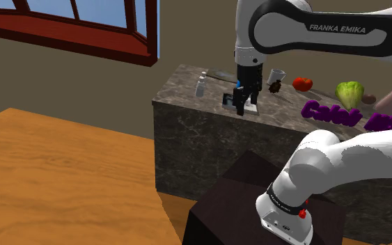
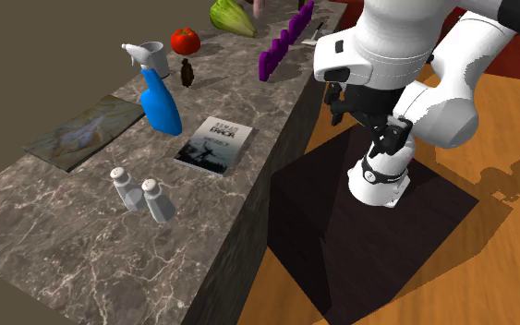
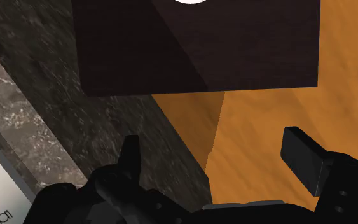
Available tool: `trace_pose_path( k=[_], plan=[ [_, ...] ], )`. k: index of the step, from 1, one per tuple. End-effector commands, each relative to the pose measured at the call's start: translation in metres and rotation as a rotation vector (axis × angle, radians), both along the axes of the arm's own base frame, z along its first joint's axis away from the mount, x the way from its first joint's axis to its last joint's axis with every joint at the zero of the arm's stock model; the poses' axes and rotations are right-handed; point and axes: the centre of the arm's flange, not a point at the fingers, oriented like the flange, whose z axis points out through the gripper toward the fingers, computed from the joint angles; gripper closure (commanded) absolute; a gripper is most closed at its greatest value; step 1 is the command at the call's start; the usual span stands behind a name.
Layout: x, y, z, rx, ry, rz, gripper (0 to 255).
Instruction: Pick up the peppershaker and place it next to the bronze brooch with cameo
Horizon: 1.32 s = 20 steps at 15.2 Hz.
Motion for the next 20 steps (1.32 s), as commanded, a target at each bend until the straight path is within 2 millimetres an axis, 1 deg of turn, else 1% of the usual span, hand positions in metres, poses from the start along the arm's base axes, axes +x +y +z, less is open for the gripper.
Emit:
trace_pose_path(
  k=[1,11,20],
  plan=[
    [0.000,0.000,0.000,0.000,0.000,0.000,0],
    [0.094,-0.076,-0.021,0.059,-0.100,0.061,0],
    [0.184,-0.138,-0.035,0.112,-0.191,0.115,0]
  ],
)
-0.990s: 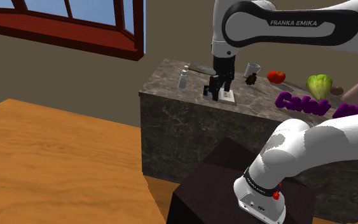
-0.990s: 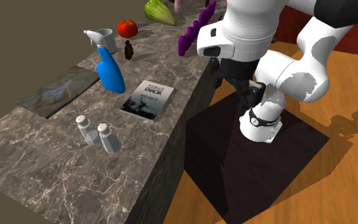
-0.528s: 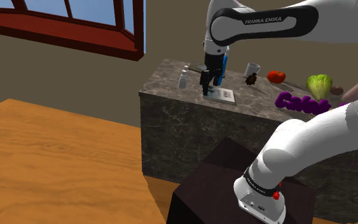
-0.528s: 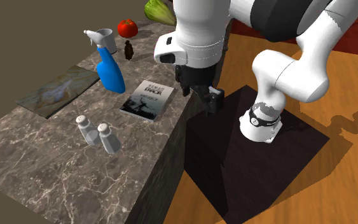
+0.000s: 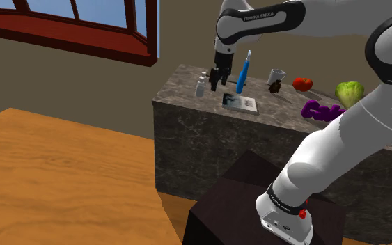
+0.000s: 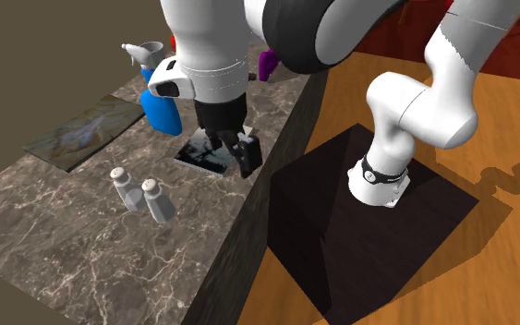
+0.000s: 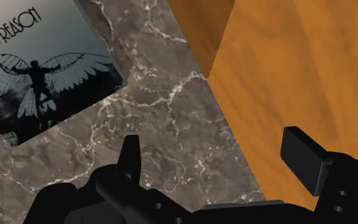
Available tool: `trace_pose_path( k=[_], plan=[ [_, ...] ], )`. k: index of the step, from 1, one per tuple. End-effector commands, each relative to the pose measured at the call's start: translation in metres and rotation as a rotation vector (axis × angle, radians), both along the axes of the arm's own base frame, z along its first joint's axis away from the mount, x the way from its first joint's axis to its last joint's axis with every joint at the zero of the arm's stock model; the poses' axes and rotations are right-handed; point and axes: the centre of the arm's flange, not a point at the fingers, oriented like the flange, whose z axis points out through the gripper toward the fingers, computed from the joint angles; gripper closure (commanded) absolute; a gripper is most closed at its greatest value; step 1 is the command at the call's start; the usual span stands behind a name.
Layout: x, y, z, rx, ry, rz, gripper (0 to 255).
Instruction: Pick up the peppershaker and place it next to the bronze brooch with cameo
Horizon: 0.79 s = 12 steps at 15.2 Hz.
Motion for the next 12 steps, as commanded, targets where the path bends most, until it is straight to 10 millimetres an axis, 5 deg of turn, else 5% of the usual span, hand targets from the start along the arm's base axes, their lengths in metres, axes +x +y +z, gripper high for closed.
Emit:
trace_pose_path(
  k=[1,12],
  plan=[
    [0.020,-0.012,-0.006,0.011,-0.021,0.013,0],
    [0.124,-0.073,-0.020,0.068,-0.119,0.073,0]
  ],
)
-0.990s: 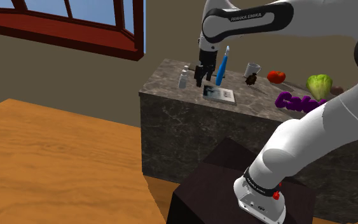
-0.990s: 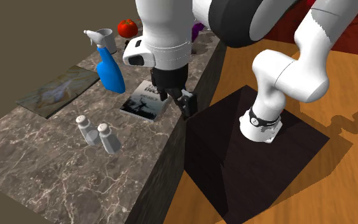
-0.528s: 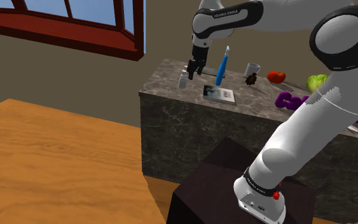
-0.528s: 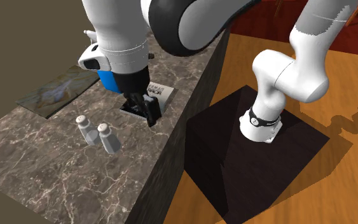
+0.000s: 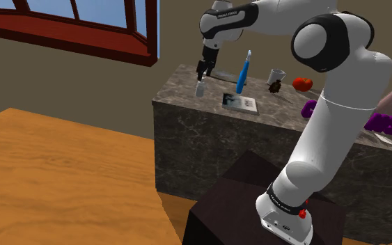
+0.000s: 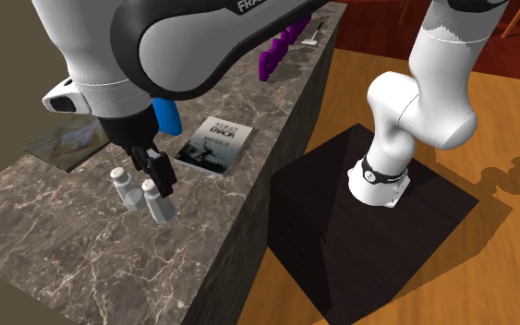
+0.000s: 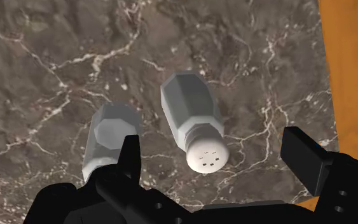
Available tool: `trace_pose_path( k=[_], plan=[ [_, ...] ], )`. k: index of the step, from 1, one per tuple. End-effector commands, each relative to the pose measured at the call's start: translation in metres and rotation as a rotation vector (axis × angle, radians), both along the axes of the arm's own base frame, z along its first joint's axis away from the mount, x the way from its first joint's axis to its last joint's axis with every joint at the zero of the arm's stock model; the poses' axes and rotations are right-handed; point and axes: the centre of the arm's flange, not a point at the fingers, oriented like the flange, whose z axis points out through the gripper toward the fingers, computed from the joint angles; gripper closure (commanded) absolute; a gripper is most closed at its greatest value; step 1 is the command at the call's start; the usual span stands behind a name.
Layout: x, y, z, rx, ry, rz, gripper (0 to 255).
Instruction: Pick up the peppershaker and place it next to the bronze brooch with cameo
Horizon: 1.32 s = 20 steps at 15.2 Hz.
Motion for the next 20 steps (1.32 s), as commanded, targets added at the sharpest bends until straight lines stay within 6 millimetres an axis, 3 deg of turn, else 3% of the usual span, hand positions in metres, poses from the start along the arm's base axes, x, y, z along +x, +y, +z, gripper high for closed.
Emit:
trace_pose_path(
  k=[1,7,14,15,20],
  plan=[
    [0.006,-0.003,-0.007,0.003,-0.005,0.004,0],
    [0.008,-0.001,-0.036,0.003,-0.005,0.004,0],
    [0.008,-0.001,-0.036,0.003,-0.005,0.004,0],
    [0.008,-0.001,-0.036,0.003,-0.005,0.004,255],
    [0.008,-0.001,-0.036,0.003,-0.005,0.004,255]
  ],
)
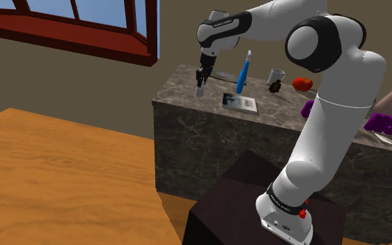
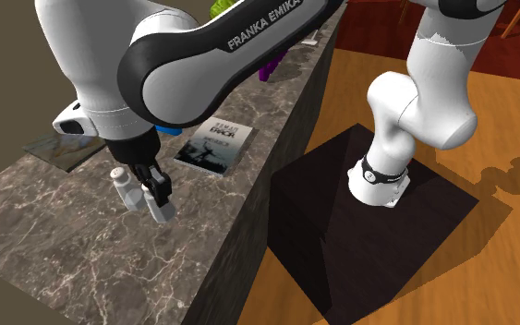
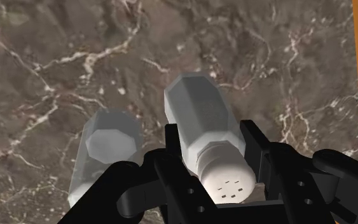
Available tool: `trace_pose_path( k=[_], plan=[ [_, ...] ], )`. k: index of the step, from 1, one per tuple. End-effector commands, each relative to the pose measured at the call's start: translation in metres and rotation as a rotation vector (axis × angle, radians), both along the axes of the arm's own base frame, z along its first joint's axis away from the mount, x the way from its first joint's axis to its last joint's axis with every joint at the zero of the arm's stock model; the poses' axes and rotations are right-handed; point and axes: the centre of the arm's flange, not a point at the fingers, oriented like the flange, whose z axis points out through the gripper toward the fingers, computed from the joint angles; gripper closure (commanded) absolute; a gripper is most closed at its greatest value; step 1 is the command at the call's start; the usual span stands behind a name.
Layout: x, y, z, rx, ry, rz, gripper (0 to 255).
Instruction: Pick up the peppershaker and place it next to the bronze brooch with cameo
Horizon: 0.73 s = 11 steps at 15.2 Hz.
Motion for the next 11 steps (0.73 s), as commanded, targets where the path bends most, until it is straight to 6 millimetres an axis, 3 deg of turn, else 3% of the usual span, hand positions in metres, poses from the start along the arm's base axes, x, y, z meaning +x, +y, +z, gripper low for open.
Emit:
trace_pose_path(
  k=[1,4,11],
  plan=[
    [0.000,0.000,0.000,0.000,0.000,0.000,255],
    [0.000,0.000,0.000,0.000,0.000,0.000,255],
    [0.000,0.000,0.037,0.000,0.000,0.000,255]
  ],
)
